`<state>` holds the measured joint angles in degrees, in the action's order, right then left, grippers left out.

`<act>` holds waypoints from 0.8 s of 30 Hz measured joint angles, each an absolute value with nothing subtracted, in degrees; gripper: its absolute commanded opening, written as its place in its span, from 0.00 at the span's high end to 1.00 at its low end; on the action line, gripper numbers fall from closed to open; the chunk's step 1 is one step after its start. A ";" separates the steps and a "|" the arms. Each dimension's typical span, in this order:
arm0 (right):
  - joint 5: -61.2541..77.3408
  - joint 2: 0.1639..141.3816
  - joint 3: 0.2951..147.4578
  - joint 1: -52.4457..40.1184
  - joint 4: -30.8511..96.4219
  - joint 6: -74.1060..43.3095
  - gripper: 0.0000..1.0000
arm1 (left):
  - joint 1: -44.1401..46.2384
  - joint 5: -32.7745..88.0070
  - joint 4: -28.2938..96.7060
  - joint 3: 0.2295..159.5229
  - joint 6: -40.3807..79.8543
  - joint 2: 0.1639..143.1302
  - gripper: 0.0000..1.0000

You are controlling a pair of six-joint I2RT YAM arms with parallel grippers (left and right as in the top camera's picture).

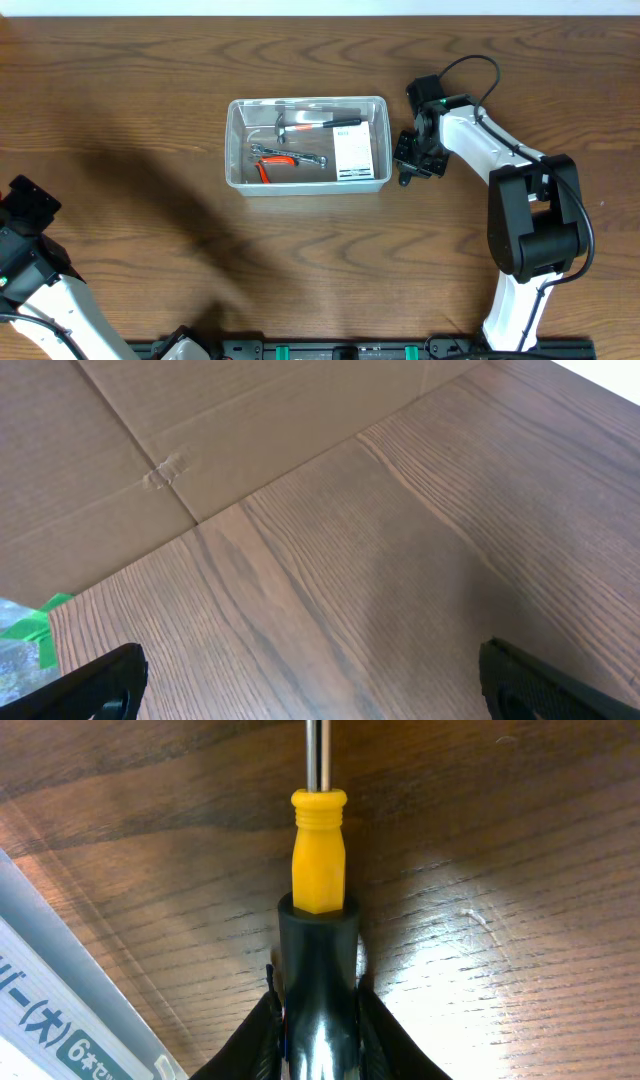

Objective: Pack container
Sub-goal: 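Lower the right gripper onto the yellow-handled screwdriver and grasp it, then lift the screwdriver, carry it over the container and lower it in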

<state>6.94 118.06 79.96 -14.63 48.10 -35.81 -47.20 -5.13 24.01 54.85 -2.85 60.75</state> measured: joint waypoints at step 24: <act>9.52 84.01 90.76 -26.74 35.81 -3.07 0.99 | -47.20 -5.15 24.01 54.85 -2.85 60.75 0.02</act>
<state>9.52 84.01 90.76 -26.74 35.81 -3.07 -47.20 -5.15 24.01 54.85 -2.85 60.75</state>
